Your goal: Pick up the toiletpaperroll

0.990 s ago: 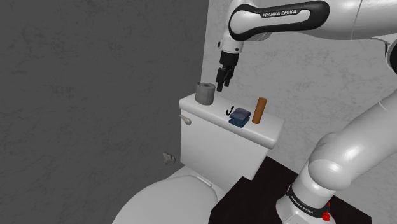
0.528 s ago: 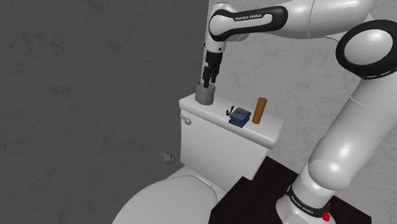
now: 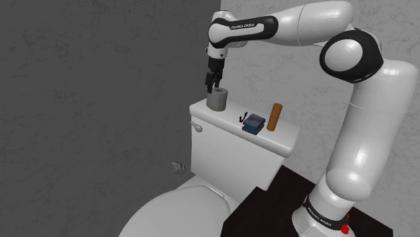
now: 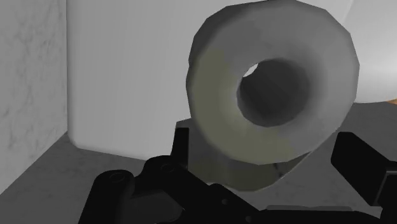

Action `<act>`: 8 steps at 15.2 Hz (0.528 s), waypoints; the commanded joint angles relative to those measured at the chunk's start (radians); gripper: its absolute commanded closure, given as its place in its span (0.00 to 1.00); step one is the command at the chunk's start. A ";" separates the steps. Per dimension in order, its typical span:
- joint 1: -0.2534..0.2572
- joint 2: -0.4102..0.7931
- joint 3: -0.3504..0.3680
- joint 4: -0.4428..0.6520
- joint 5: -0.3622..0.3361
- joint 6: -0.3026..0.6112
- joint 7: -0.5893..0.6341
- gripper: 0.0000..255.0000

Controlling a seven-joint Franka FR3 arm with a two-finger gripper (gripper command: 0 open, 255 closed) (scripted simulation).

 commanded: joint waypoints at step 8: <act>0.001 -0.002 0.000 -0.068 0.000 0.067 0.000 1.00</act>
